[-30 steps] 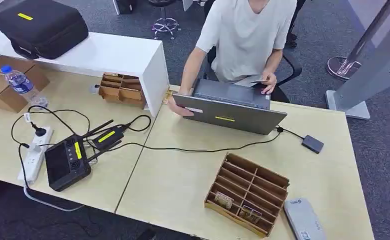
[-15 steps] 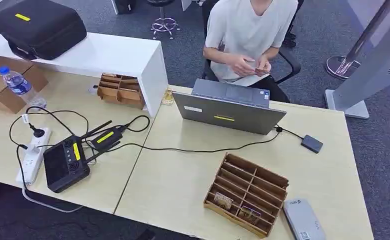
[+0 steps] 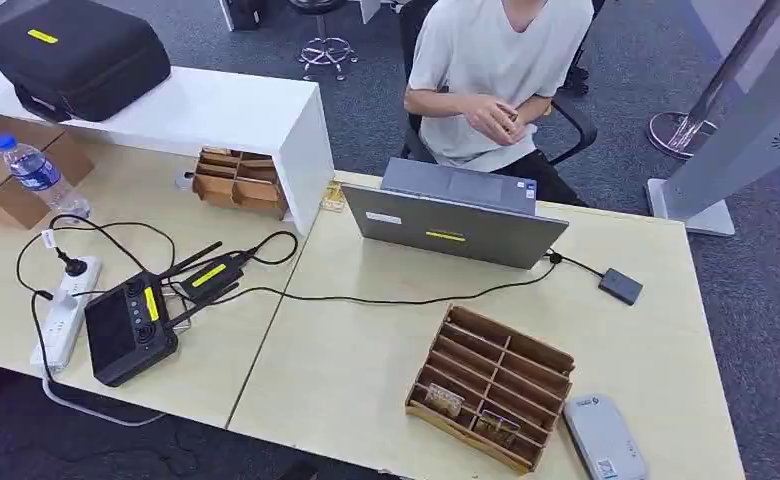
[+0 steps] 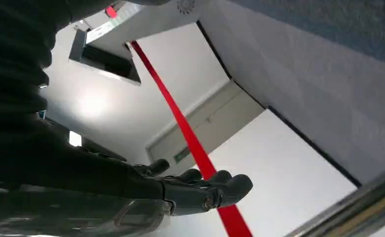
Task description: Pass the card to the sensor for recognition and then transmit it.
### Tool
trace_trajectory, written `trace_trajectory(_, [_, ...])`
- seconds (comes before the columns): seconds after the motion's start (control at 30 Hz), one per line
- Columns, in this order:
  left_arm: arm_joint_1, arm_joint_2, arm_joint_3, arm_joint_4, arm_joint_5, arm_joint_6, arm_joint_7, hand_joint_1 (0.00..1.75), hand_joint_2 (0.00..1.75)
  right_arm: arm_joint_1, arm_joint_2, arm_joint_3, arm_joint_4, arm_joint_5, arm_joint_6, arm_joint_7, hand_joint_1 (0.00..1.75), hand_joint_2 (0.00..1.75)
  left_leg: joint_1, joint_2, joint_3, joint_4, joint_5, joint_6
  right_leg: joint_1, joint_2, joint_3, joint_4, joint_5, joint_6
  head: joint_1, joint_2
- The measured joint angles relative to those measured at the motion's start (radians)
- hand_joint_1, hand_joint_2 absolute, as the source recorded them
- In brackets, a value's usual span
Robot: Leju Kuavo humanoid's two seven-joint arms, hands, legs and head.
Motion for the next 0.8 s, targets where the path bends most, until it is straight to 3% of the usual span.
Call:
trace_trajectory(0.07, [-0.002, -0.001, 0.0, 0.0, -0.008, 0.007, 0.004, 0.0, 1.75, 0.016, 0.043, -0.018, 0.005, -0.003, 0.007, 0.005, 0.0, 1.75, 0.0, 0.001, -0.001, 0.0, 0.0, 0.0, 0.0, 0.0, 0.001, 0.0, 0.0, 0.0, -0.001, 0.0])
trace_trajectory(0.13, [-0.019, 0.019, 0.006, -0.01, 0.069, 0.057, -0.027, 0.0, 1.75, 0.016, 0.063, -0.038, -0.003, -0.101, -0.02, -0.034, 0.0, 1.75, 0.0, 0.004, -0.001, 0.0, 0.002, -0.003, -0.001, 0.004, -0.005, 0.003, 0.001, -0.001, 0.001, 0.0])
trace_trajectory(0.17, [-0.02, 0.017, -0.015, -0.01, 0.171, 0.072, -0.01, 0.0, 1.75, 0.014, 0.084, -0.025, 0.001, -0.205, -0.031, -0.016, 0.0, 1.75, -0.002, 0.006, -0.001, 0.0, 0.001, -0.002, -0.002, 0.006, -0.004, 0.002, 0.001, -0.001, -0.002, 0.0])
trace_trajectory(0.23, [-0.027, 0.027, -0.136, -0.01, 0.459, 0.07, 0.034, 0.0, 1.75, 0.016, 0.112, 0.078, 0.018, -0.493, -0.024, 0.029, 0.0, 1.75, 0.001, 0.005, 0.002, 0.0, -0.001, -0.003, 0.001, 0.004, 0.001, 0.001, 0.0, -0.001, -0.006, 0.0])
trace_trajectory(0.27, [-0.023, 0.027, -0.208, -0.009, 0.543, 0.068, 0.039, 0.0, 1.75, 0.021, 0.124, 0.141, 0.023, -0.577, -0.021, 0.035, 0.0, 1.75, 0.0, 0.003, 0.002, 0.0, 0.0, -0.004, 0.001, 0.002, 0.001, 0.002, 0.0, -0.001, -0.006, 0.0])
trace_trajectory(0.3, [-0.018, 0.027, -0.268, -0.008, 0.585, 0.067, 0.042, 0.0, 0.0, 0.026, 0.139, 0.192, 0.027, -0.618, -0.021, 0.038, 0.0, 1.75, 0.0, 0.003, 0.001, 0.0, 0.0, -0.004, 0.0, 0.002, 0.0, 0.002, 0.0, -0.001, -0.008, 0.0])
trace_trajectory(0.4, [-0.009, 0.027, -0.39, -0.004, 0.562, 0.071, 0.053, 0.0, 0.0, 0.033, 0.184, 0.291, 0.034, -0.591, 0.005, 0.039, 0.0, 1.75, -0.001, 0.007, 0.002, 0.0, 0.0, -0.004, -0.002, 0.009, -0.002, 0.003, 0.0, -0.001, -0.011, 0.0])
trace_trajectory(0.5, [-0.009, 0.029, -0.454, -0.003, 0.558, 0.074, 0.058, 0.0, 0.0, 0.038, 0.235, 0.346, 0.041, -0.595, 0.021, 0.051, 0.0, 1.75, 0.001, 0.009, 0.002, 0.0, 0.0, -0.005, 0.001, 0.009, -0.001, 0.002, 0.0, -0.001, -0.008, 0.0])
trace_trajectory(0.53, [-0.009, 0.031, -0.469, -0.003, 0.557, 0.079, 0.066, 0.0, 1.75, 0.039, 0.264, 0.362, 0.042, -0.597, 0.024, 0.055, 0.0, 1.75, 0.001, 0.009, 0.002, 0.0, 0.0, -0.005, 0.001, 0.009, -0.001, 0.002, 0.0, -0.001, -0.011, 0.0])
trace_trajectory(0.63, [-0.009, 0.032, -0.5, -0.002, 0.553, 0.083, 0.077, 0.0, 1.75, 0.04, 0.348, 0.386, 0.044, -0.61, 0.035, 0.063, 0.0, 1.75, 0.001, 0.009, 0.002, 0.0, 0.0, -0.006, 0.001, 0.009, -0.002, 0.003, 0.0, -0.001, -0.011, 0.0])
trace_trajectory(0.8, [-0.009, 0.033, -0.522, 0.0, 0.551, 0.087, 0.085, 0.0, 1.75, 0.04, 0.441, 0.404, 0.045, -0.611, 0.05, 0.072, 0.0, 1.75, 0.001, 0.009, 0.002, 0.0, 0.0, -0.006, 0.001, 0.009, -0.002, 0.004, 0.0, -0.002, -0.011, 0.0])
